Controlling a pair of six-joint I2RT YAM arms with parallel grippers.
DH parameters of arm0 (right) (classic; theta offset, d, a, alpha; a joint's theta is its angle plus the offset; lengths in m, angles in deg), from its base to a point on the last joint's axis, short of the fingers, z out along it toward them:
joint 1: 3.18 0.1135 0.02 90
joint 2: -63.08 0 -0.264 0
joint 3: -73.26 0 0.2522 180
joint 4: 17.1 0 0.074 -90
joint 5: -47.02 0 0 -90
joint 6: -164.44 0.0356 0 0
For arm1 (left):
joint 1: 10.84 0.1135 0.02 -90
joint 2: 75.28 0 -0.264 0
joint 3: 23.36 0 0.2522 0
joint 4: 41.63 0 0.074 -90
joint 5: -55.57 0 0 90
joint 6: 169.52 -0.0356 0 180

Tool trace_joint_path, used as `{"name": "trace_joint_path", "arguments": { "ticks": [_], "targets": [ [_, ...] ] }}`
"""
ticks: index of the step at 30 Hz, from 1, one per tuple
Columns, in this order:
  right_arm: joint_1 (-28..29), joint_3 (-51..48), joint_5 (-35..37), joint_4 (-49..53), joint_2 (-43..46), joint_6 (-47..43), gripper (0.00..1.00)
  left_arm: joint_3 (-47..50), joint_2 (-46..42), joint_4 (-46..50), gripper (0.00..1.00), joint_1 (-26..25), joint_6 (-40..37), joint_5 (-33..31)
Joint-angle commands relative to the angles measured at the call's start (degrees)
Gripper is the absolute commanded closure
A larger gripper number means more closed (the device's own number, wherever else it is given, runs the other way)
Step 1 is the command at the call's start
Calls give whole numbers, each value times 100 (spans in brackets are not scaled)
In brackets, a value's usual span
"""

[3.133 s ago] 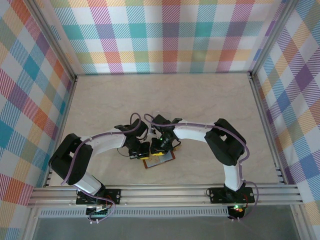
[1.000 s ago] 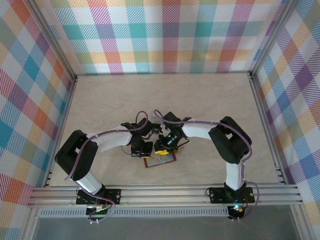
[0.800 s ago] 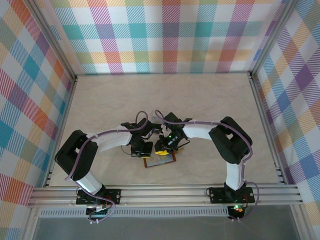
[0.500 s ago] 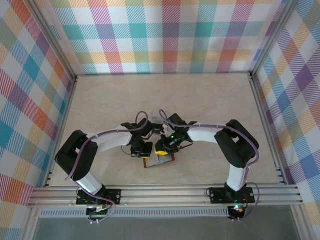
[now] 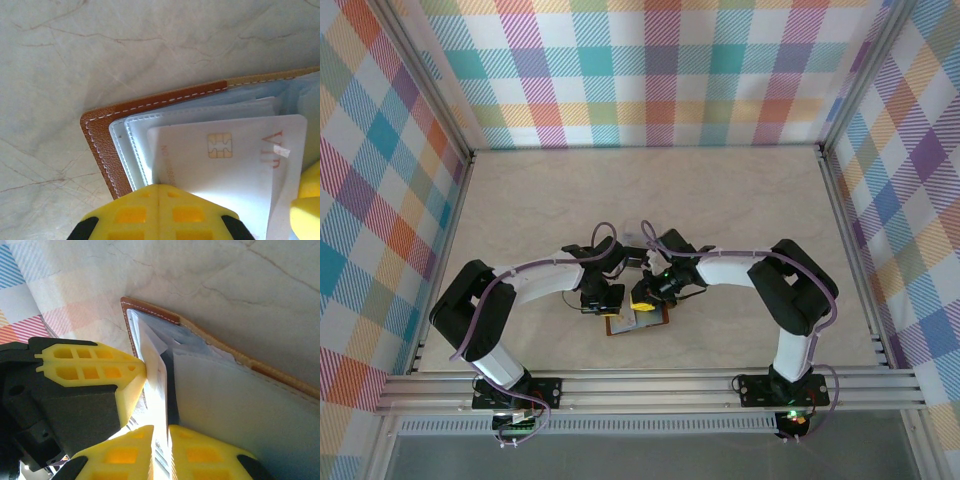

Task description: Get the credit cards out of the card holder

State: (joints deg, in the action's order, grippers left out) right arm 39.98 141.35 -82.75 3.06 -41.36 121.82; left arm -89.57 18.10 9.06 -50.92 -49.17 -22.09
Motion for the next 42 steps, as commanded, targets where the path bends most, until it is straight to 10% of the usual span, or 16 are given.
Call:
{"name": "trace_joint_path", "arguments": {
  "ticks": [1, 42],
  "targets": [
    [57, 86, -290, -415, -170, -22, 84, 173, 348, 192, 100, -60, -103, -267],
    [-117, 451, 2104, 2697, 1511, -1565, 92, -428, -25, 320, 100, -62, -521, -459]
  ]
}}
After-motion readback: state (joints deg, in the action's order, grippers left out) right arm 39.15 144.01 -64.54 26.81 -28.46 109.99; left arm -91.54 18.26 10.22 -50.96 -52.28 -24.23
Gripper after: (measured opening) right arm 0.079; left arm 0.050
